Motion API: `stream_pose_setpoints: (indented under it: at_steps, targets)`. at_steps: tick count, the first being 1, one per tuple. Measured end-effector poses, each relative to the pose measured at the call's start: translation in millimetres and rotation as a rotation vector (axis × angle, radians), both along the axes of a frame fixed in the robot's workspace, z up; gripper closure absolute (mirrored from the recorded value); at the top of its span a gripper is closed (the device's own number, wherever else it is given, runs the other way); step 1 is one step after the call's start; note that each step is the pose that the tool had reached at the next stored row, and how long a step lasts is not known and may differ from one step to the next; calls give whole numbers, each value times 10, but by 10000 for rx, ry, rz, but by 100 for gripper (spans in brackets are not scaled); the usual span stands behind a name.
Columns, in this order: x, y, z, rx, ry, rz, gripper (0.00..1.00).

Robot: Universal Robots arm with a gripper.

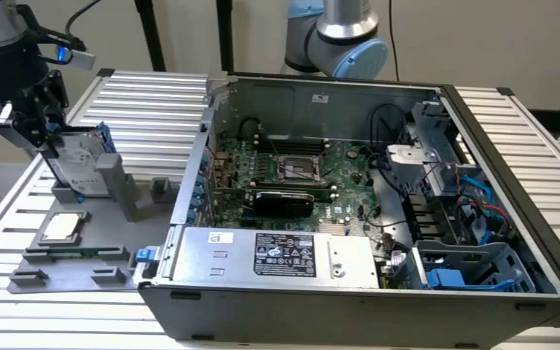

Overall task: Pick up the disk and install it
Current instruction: 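Pick up the disk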

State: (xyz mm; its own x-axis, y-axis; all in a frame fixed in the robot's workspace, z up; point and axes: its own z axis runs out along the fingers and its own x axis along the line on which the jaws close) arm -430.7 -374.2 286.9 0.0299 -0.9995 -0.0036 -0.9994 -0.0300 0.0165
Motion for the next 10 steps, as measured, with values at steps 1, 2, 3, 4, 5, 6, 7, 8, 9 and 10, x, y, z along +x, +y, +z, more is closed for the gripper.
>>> stream_pose_setpoints:
  at_steps: [1, 2, 3, 4, 5, 6, 7, 8, 9, 10]
  targets:
    - [-2, 0, -16, 1, -3, 84, 0]
    - [-4, 0, -26, 1, -5, 166, 0]
    - [-8, 0, -32, 0, -6, 239, 0]
    - [-13, 0, -36, 0, -8, 286, 0]
    - [-16, 0, -39, 0, -13, 306, 0]
    - [-20, 0, -41, 0, -17, 313, 0]
    - [-23, 0, -45, 0, -23, 316, 0]
    - [-24, 0, -49, 0, -33, 318, 0]
    - [-24, 0, -52, 0, -46, 323, 0]
    - [-25, 0, -55, 0, -62, 330, 0]
